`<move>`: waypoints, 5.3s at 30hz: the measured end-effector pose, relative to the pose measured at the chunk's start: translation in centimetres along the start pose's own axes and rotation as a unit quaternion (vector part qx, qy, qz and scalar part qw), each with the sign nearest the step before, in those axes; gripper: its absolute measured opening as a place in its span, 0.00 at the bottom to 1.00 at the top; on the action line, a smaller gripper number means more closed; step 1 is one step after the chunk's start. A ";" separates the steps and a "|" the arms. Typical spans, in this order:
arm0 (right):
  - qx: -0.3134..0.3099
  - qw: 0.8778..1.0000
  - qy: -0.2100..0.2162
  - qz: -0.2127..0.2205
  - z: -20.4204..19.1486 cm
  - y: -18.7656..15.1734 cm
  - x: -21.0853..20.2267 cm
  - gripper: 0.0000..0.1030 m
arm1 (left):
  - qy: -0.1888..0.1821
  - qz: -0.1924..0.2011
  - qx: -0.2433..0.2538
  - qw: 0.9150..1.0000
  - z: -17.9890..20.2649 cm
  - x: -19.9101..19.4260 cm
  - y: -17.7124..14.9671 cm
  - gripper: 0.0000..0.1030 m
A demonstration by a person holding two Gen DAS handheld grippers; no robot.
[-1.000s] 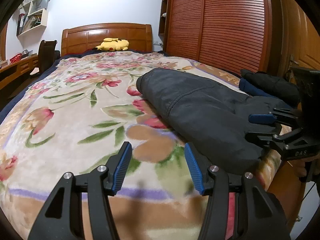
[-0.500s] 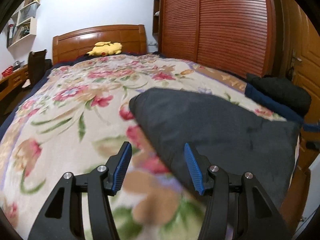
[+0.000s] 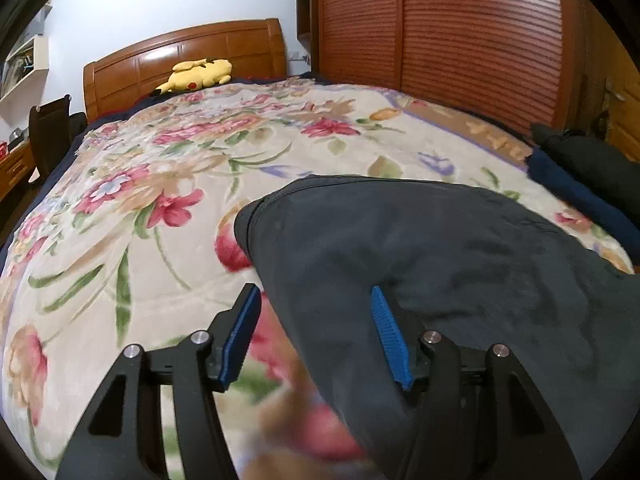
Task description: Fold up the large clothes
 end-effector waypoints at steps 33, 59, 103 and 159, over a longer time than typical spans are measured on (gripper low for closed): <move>0.085 0.992 0.096 -0.003 0.6 -1.1 3.8 0.19 | -0.036 -0.060 0.009 0.998 -0.4 4.6 1.8 0.14; -0.057 0.993 0.001 0.103 6.9 8.6 -7.7 0.04 | 0.002 0.104 0.027 0.994 11.6 -8.0 15.1 0.12; 0.026 0.951 -0.247 0.182 24.6 10.5 -27.0 0.63 | -0.125 0.101 0.110 0.981 31.4 -11.7 16.9 0.35; -0.032 0.994 -0.023 0.103 -2.8 10.7 4.1 0.82 | 0.077 0.086 -0.040 0.992 -0.4 -15.1 -6.8 0.55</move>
Point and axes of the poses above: each gripper's, at about its wrist camera, not at the fingertips, and x roughly the way its jaws point, z to its right, y to its top, the point moved 4 cm from there along x, roughly the way its jaws point, and after that the axes turned 15 degrees about y, right-handed, at the moved point
